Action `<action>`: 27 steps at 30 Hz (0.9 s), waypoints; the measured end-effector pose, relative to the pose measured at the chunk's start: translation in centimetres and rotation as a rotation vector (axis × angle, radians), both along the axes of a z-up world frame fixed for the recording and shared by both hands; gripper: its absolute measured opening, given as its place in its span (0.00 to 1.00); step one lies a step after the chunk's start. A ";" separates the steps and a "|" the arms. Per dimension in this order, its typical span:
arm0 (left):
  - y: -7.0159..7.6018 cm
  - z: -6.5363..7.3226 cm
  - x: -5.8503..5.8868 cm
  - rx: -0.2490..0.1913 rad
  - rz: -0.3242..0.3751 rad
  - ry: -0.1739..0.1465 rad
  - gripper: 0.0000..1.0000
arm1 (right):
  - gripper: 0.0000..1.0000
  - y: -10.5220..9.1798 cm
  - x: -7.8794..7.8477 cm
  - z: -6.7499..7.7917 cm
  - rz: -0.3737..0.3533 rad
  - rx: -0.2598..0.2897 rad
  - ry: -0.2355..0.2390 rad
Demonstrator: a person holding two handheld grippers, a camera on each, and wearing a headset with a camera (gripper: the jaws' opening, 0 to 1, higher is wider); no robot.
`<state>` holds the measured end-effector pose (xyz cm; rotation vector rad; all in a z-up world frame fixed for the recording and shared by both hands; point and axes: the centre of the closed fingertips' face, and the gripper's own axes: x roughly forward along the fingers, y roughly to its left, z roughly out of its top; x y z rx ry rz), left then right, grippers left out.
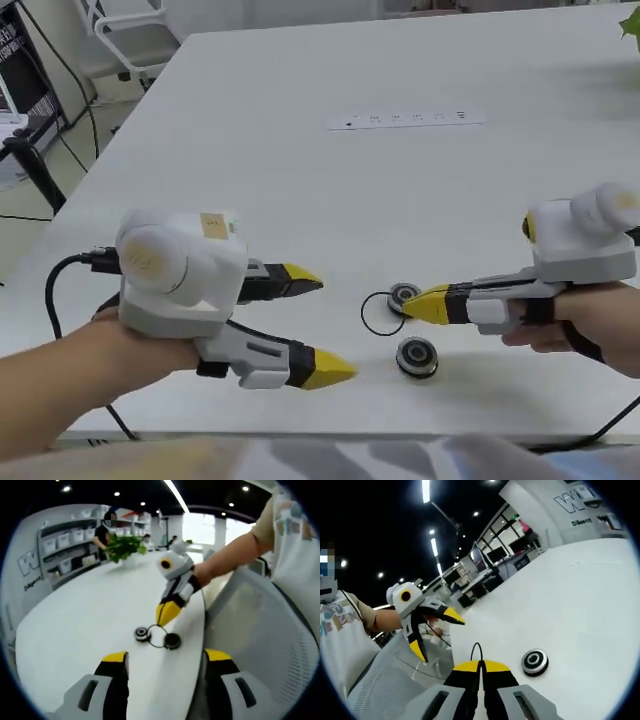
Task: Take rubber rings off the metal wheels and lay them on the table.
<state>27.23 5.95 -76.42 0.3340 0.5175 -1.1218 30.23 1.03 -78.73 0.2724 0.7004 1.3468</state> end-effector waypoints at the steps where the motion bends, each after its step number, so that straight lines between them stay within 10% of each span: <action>1: 0.3 0.0 0.0 0.001 0.005 0.001 0.62 | 0.00 0.2 0.1 -0.1 0.004 -0.008 -0.002; 27: 2.4 -0.2 -0.5 0.013 0.065 0.026 0.68 | 0.00 2.6 -0.1 -3.5 0.081 -0.143 -0.015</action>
